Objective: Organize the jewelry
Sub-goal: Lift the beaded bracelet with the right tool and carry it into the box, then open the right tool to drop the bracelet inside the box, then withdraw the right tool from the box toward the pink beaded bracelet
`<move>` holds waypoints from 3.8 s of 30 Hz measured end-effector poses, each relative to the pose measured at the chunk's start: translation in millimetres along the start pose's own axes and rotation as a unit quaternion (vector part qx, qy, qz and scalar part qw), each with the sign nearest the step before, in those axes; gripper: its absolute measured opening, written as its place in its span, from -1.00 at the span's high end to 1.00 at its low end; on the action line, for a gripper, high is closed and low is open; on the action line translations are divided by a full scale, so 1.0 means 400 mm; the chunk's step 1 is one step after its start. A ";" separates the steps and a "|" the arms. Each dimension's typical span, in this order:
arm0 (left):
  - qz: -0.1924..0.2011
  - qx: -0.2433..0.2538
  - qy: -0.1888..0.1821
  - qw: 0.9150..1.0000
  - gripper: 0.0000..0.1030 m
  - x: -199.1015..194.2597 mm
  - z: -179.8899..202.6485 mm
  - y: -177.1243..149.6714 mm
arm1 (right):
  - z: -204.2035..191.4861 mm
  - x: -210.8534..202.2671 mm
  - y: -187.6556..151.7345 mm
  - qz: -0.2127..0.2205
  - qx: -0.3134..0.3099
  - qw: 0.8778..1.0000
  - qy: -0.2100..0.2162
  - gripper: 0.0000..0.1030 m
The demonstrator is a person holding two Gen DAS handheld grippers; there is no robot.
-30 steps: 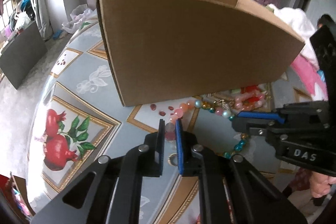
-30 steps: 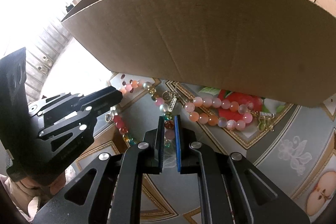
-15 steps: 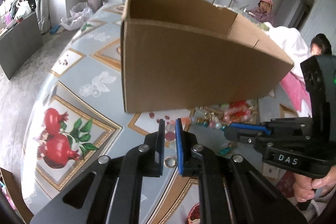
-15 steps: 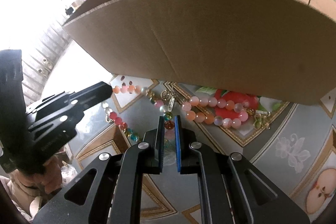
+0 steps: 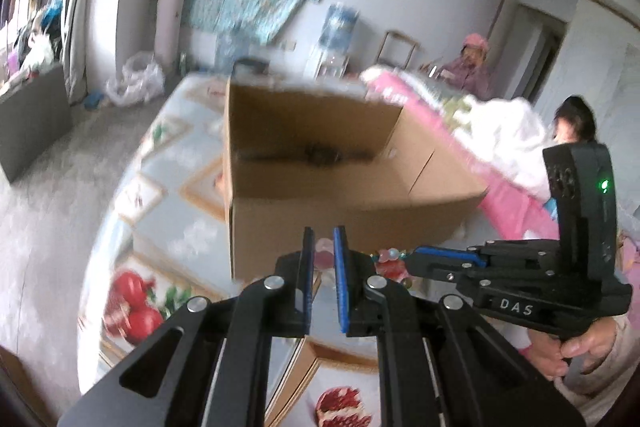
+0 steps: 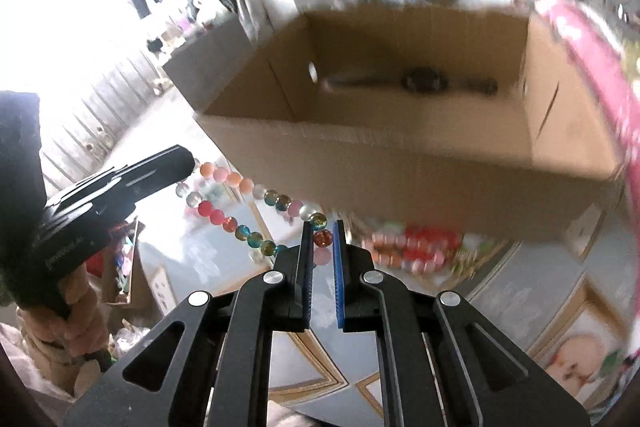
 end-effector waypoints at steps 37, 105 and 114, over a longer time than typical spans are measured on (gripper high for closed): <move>-0.091 0.028 0.054 0.994 0.15 0.283 -0.127 0.183 | 0.197 0.221 0.314 -0.080 0.064 0.994 0.029 0.40; -0.168 -0.051 0.072 0.982 -0.65 0.097 -0.168 -0.278 | 0.277 0.025 -0.219 -0.116 0.102 0.982 -0.110 -0.59; -0.187 0.022 0.131 0.973 -0.89 0.129 -0.163 -0.346 | 0.265 0.061 -0.253 -0.114 0.018 0.980 -0.160 -0.84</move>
Point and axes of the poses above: each gripper's, at about its wrist camera, not at the fingertips, and x roughly the way its jaws point, z to its right, y to its top, the point moved 10 cm from there along x, roughly the way its jaws point, and after that the axes turned 4 degrees about z, right-handed, at the moved point
